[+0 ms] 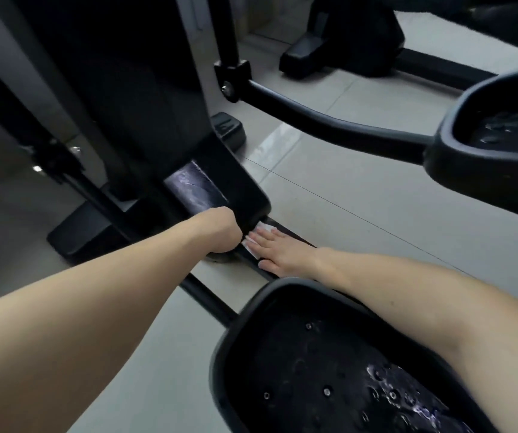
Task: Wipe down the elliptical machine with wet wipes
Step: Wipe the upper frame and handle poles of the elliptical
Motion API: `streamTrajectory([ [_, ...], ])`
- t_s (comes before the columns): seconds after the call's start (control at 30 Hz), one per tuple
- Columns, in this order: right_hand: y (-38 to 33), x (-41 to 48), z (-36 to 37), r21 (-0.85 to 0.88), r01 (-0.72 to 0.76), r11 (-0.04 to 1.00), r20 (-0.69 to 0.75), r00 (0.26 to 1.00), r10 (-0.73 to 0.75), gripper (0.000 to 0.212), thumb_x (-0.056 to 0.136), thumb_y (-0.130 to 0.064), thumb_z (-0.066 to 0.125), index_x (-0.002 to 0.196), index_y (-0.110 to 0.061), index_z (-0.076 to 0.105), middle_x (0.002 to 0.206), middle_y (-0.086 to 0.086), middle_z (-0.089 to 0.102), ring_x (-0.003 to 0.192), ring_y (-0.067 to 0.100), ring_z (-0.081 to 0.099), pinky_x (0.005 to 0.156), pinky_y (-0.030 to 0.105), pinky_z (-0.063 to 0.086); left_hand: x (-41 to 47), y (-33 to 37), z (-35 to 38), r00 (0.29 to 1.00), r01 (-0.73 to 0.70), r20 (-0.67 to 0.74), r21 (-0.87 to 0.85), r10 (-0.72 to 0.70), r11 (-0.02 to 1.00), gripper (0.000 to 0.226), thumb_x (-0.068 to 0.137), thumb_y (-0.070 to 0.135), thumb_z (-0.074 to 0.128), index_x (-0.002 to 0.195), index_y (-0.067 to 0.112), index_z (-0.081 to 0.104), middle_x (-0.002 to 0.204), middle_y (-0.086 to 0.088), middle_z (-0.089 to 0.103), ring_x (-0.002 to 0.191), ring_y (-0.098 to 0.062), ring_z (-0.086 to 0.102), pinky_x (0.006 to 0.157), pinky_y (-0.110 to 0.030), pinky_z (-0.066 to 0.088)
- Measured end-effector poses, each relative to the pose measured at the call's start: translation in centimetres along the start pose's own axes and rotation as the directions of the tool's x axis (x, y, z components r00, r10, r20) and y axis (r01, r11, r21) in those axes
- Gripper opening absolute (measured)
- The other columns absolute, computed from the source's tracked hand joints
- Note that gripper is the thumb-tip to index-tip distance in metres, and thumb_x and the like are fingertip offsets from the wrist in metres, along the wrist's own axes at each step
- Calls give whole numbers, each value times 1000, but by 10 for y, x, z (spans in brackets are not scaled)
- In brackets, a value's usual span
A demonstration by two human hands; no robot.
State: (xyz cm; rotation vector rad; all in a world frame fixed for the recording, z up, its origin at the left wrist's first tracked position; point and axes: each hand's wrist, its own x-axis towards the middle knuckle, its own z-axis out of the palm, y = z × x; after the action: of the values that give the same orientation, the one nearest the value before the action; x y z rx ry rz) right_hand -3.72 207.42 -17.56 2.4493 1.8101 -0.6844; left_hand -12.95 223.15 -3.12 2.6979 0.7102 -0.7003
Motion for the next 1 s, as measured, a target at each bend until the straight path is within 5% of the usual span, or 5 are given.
streamTrajectory([
  [0.17, 0, -17, -23, 93, 97, 991, 89, 990, -105, 65, 93, -19, 54, 156, -27, 40, 164, -10, 33, 153, 15, 26, 119, 33, 33, -11, -21, -2, 1000, -5, -28, -55, 3, 998, 24, 96, 12, 44, 102, 7, 67, 101, -10, 70, 85, -26, 63, 58, -30, 42],
  [0.33, -20, -30, -60, 433, -198, 879, -115, 955, 272, 34, 94, -7, 58, 116, -23, 78, 109, -3, 76, 101, 19, 70, 90, 25, 51, -16, -45, -4, 995, -94, -41, -107, 90, 990, 28, 94, 16, 46, 104, 11, 72, 99, -7, 72, 93, -28, 67, 71, -32, 51],
  [0.57, -78, -41, -131, 871, -228, 435, -96, 790, 606, 21, 98, -11, 57, 113, -24, 66, 105, 5, 69, 93, 25, 71, 82, 36, 60, -39, -54, -33, 993, -108, -29, -565, 111, 818, 47, 89, 21, 61, 136, 16, 58, 123, 1, 67, 110, -19, 65, 99, -34, 53],
  [0.73, -146, -64, -189, 970, -221, 102, 109, 768, 631, 9, 98, -17, 63, 97, -18, 72, 103, 10, 76, 101, 30, 71, 96, 49, 57, -95, -53, -69, 992, -37, 39, -826, 122, 563, 42, 85, 21, 70, 127, 16, 62, 111, -3, 73, 99, -21, 72, 83, -36, 62],
  [1.0, -236, -153, -298, 932, -356, 72, 202, 673, 711, 20, 96, -28, 69, 92, -9, 72, 79, 0, 63, 78, 19, 57, 66, 28, 47, -225, -52, -177, 999, 39, 50, -792, 1, 609, 9, 89, 19, 66, 98, 17, 69, 91, -7, 73, 85, -25, 73, 82, -42, 63],
])
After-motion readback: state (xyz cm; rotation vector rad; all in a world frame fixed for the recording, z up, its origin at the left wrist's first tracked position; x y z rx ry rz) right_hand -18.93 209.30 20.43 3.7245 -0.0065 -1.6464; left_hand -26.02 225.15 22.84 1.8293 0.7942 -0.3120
